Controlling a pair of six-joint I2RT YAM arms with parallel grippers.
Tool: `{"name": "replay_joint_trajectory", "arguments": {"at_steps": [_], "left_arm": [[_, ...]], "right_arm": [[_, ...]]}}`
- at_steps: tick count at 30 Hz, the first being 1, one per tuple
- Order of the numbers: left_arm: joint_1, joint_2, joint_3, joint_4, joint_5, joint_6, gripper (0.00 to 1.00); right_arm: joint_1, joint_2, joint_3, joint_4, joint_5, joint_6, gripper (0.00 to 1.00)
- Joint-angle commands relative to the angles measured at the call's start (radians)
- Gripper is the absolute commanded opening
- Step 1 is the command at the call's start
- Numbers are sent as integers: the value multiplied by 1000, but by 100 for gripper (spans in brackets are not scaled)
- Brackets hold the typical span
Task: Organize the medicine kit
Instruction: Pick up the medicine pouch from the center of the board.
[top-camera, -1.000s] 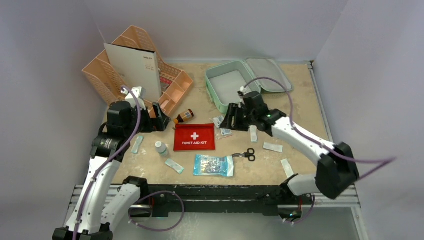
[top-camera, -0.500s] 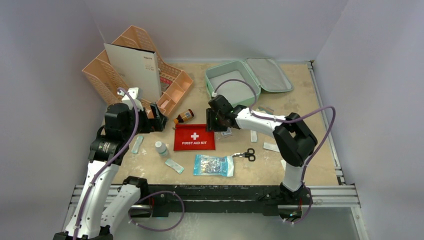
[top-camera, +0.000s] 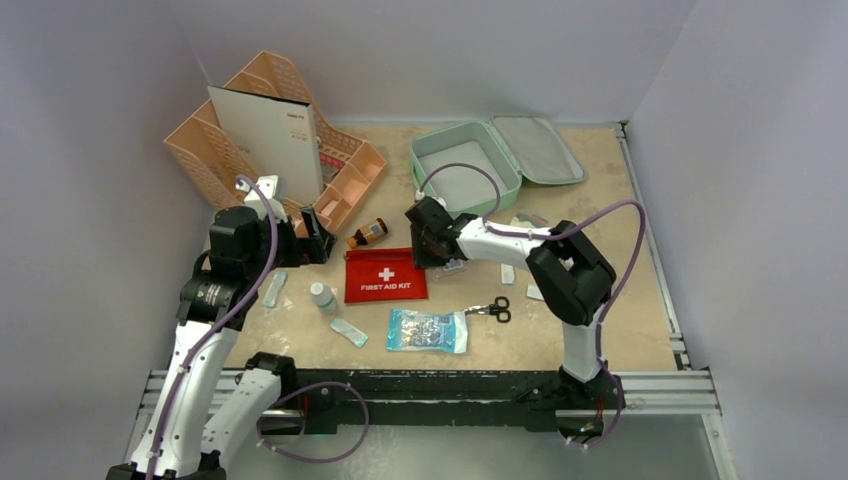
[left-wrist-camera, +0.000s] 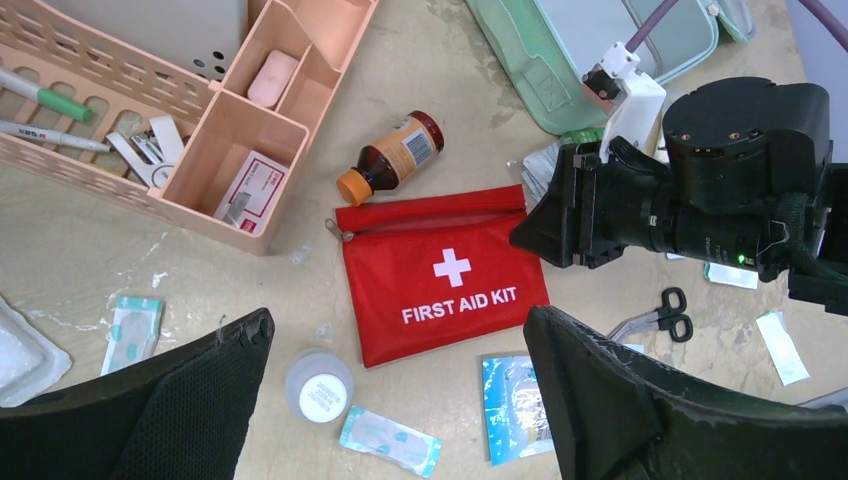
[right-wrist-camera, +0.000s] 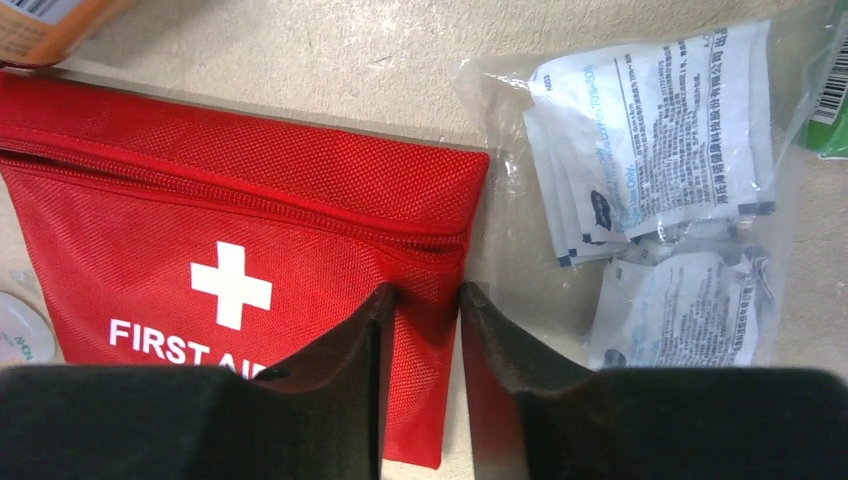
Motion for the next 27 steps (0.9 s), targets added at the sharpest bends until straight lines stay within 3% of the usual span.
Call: {"name": "replay_joint_trajectory", "arguments": {"at_steps": [1,5,9,17,22,27], "left_arm": [[-3,-6,4,12,20,15,96],[-2,1,0,19,34,13,94],[-2,8,-9,31,55,14,92],[-3,51,-9,43,217,-20,87],[-3,81,90,7,339,-46,86],[-3,149,233,-104,419,-2,86]], "right_arm": [[4,-4,9,-1,6,-13,28],[4,-93,-50,78,-17,-34,16],[4,-186,-58,39,0,-52,0],[2,-393,-81,-13,-24,-212,0],[-3,-527,-45,-113,-12,-390,0],[-6,-625,-26,-185,-107,-546,0]]}}
